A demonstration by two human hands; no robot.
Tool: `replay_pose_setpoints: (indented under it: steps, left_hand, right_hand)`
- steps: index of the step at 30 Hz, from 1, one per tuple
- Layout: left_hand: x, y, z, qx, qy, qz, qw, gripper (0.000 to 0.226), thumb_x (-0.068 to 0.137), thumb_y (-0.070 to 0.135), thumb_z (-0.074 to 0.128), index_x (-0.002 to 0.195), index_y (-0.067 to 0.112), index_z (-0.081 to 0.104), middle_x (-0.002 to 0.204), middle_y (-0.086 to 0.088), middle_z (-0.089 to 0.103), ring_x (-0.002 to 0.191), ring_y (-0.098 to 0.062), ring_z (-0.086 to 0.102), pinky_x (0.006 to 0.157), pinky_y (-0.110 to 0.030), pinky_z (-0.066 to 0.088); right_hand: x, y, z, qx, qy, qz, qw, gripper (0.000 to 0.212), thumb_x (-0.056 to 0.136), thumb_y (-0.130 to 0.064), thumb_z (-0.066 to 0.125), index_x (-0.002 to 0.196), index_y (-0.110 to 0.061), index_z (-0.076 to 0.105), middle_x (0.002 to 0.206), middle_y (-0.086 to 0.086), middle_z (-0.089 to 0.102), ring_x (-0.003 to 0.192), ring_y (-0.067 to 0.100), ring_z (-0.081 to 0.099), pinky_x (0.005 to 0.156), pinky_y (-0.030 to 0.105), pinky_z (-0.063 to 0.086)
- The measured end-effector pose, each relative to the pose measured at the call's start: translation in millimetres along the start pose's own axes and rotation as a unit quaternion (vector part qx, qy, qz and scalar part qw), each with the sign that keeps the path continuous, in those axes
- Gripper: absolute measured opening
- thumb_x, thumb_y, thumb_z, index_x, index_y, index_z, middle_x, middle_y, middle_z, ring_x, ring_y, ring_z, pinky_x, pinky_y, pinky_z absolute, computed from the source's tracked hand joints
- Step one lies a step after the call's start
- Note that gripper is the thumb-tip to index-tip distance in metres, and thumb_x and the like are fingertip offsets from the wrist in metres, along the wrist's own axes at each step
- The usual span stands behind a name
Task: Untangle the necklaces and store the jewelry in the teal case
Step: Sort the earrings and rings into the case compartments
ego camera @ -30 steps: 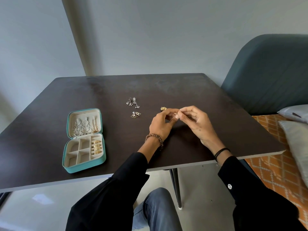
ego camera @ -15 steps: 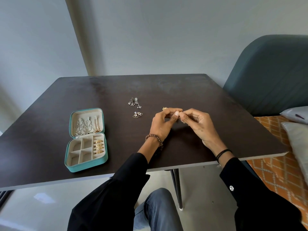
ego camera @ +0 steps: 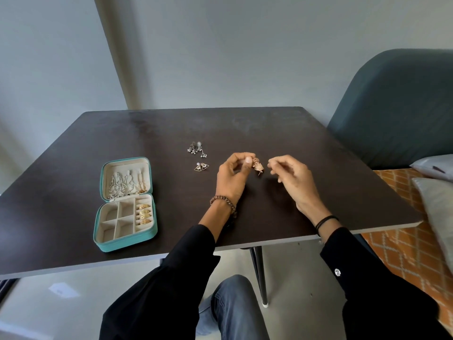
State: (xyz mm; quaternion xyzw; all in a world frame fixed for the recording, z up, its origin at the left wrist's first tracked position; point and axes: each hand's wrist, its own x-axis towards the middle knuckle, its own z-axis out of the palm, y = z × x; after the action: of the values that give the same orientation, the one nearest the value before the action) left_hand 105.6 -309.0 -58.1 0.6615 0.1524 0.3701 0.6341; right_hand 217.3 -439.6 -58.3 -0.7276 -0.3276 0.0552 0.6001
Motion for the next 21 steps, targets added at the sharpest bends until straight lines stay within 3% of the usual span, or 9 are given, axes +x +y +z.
replay_pose_setpoints:
  steps: [2, 5, 8, 14, 21]
  left_hand:
    - [2.7, -1.1, -1.2, -0.033, 0.035, -0.019, 0.999, 0.011, 0.098, 0.018, 0.061, 0.101, 0.018, 0.072, 0.097, -0.001, 0.075, 0.097, -0.012, 0.069, 0.098, -0.030, 0.052]
    - [3.7, -1.1, -1.5, -0.066, 0.054, -0.046, 0.995, 0.013, 0.097, 0.018, 0.061, 0.097, 0.024, 0.073, 0.092, 0.004, 0.074, 0.096, -0.013, 0.069, 0.102, -0.038, 0.051]
    - [1.8, -2.3, -1.5, -0.061, 0.054, -0.056, 0.995, 0.012, 0.097, 0.020, 0.062, 0.097, 0.025, 0.073, 0.097, -0.001, 0.075, 0.101, -0.016, 0.069, 0.102, -0.039, 0.051]
    - [0.2, -4.9, -3.2, -0.039, 0.058, -0.066, 0.995, 0.010, 0.093, 0.029, 0.064, 0.094, 0.027, 0.074, 0.093, 0.003, 0.077, 0.100, -0.017, 0.071, 0.101, -0.041, 0.051]
    - [-1.2, -0.8, -2.7, -0.005, 0.054, -0.071, 0.996, 0.016, 0.093, 0.034, 0.065, 0.097, 0.021, 0.074, 0.089, -0.002, 0.077, 0.094, -0.017, 0.072, 0.098, -0.038, 0.053]
  right_hand:
    - [0.9, 0.8, 1.5, -0.062, -0.011, -0.014, 0.998, 0.012, 0.095, -0.019, 0.069, 0.105, -0.022, 0.075, 0.100, -0.010, 0.075, 0.091, -0.002, 0.068, 0.077, 0.017, 0.050]
    - [1.0, -1.4, 8.0, -0.139, -0.029, -0.045, 0.989, 0.020, 0.092, -0.019, 0.074, 0.112, -0.020, 0.075, 0.104, -0.007, 0.071, 0.089, -0.006, 0.064, 0.074, 0.006, 0.045]
    - [0.5, -1.4, 10.0, -0.196, -0.047, -0.075, 0.977, 0.028, 0.090, -0.025, 0.077, 0.118, -0.024, 0.073, 0.103, -0.005, 0.066, 0.085, 0.002, 0.062, 0.074, 0.010, 0.044]
    - [-2.4, -0.8, 12.8, -0.268, -0.060, -0.134, 0.952, 0.029, 0.093, -0.030, 0.072, 0.122, -0.030, 0.071, 0.098, -0.009, 0.060, 0.081, 0.006, 0.059, 0.075, 0.030, 0.054]
    - [-10.6, -7.7, 12.8, -0.285, -0.027, -0.143, 0.947, 0.021, 0.093, -0.015, 0.068, 0.112, -0.023, 0.069, 0.096, -0.011, 0.067, 0.085, 0.009, 0.064, 0.075, 0.032, 0.057]
